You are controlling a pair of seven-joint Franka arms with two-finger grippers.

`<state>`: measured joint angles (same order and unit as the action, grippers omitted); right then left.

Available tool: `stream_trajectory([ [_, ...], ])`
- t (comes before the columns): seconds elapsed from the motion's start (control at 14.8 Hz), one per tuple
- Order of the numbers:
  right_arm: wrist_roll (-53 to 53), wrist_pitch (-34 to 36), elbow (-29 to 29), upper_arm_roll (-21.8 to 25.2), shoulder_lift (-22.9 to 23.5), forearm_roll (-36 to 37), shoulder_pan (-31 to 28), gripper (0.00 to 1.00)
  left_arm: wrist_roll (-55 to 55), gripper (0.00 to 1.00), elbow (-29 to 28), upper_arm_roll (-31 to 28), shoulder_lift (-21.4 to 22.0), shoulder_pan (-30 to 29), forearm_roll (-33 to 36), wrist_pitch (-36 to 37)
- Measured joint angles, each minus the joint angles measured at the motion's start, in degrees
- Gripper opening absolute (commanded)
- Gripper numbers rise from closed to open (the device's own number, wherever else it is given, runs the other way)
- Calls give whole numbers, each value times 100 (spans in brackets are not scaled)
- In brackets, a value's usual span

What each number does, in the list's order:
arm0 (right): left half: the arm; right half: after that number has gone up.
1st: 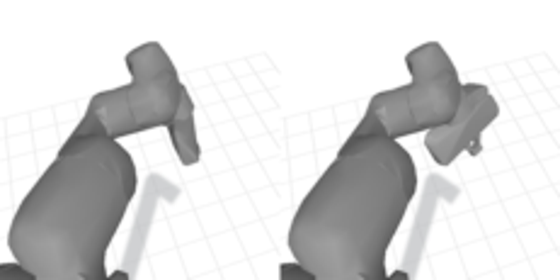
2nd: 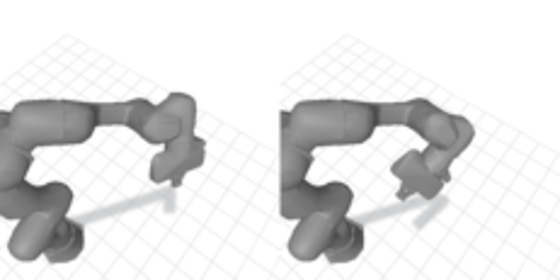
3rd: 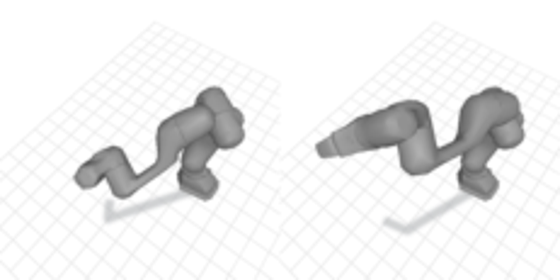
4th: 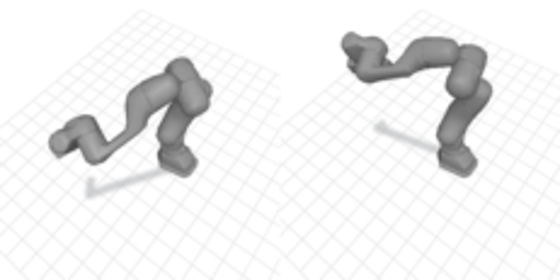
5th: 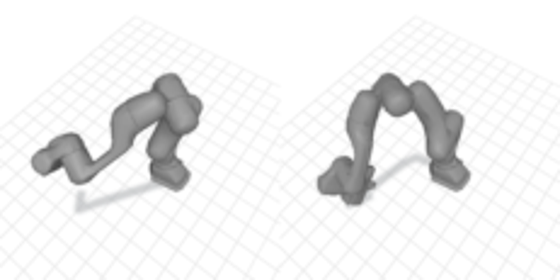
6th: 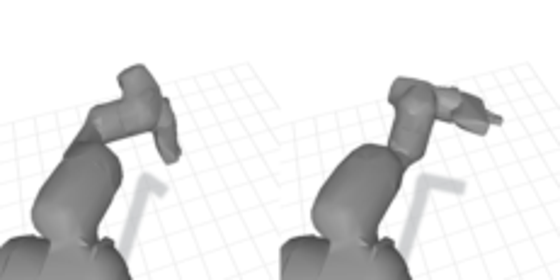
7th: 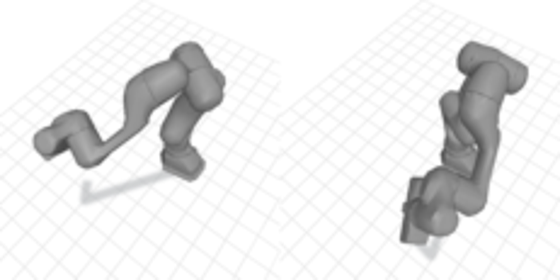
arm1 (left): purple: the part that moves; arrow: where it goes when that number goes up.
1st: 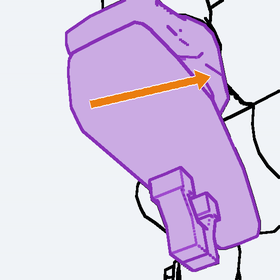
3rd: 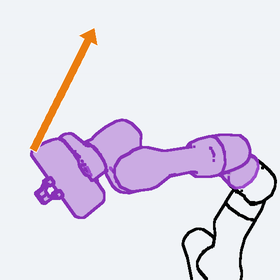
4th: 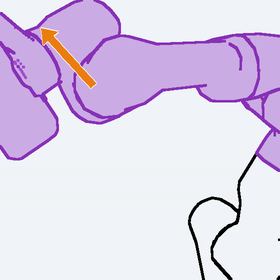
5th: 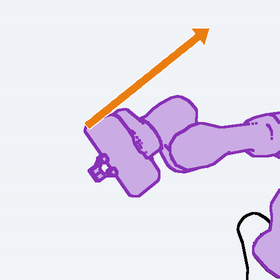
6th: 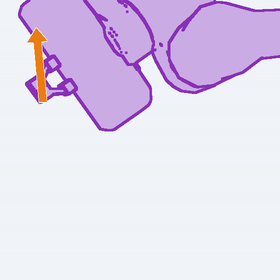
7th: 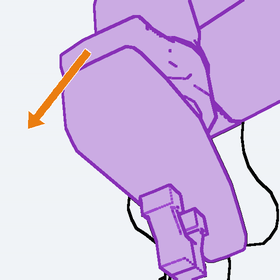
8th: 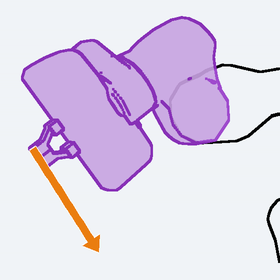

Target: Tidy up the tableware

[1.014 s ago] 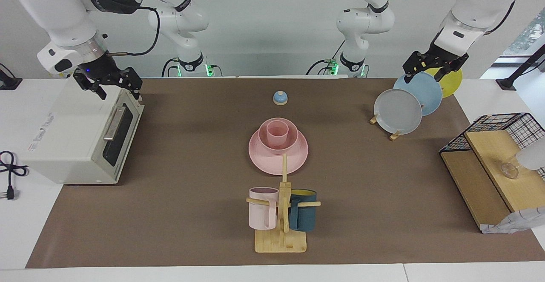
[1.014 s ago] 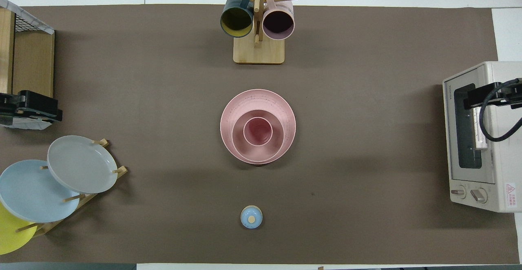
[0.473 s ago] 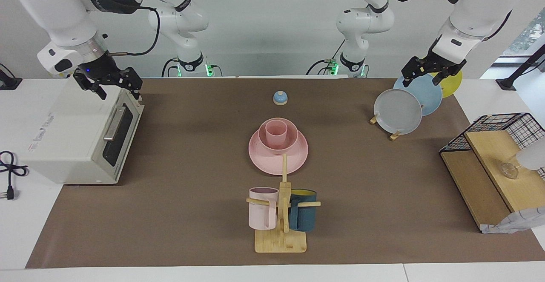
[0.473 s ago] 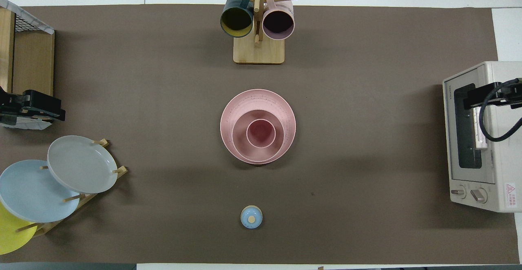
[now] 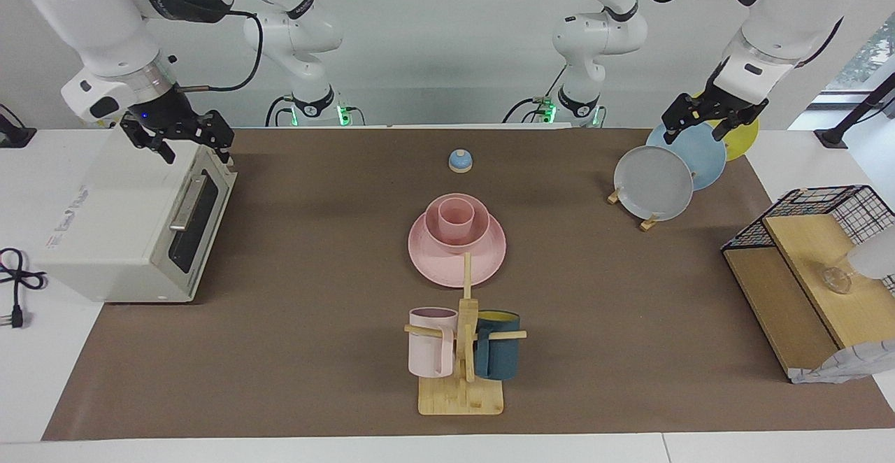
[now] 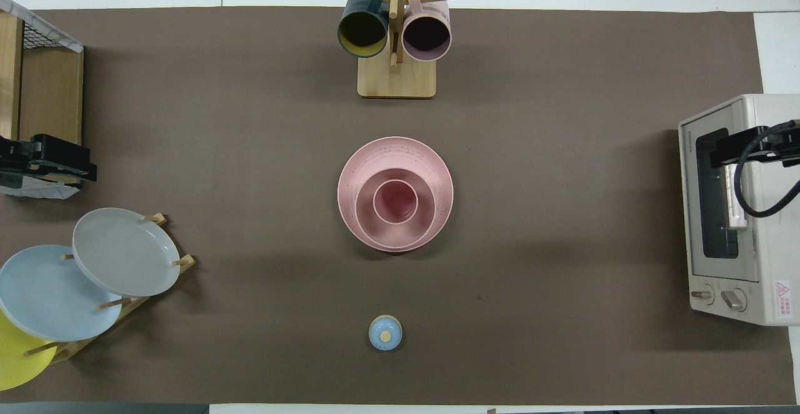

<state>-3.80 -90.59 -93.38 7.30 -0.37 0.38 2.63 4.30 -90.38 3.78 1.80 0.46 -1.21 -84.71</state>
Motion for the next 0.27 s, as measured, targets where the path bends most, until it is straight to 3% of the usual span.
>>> stream_trajectory([
  [0.27,0,0,0,0,0,0,0,100,-31,100,0,20,-6,0,-2,-131],
])
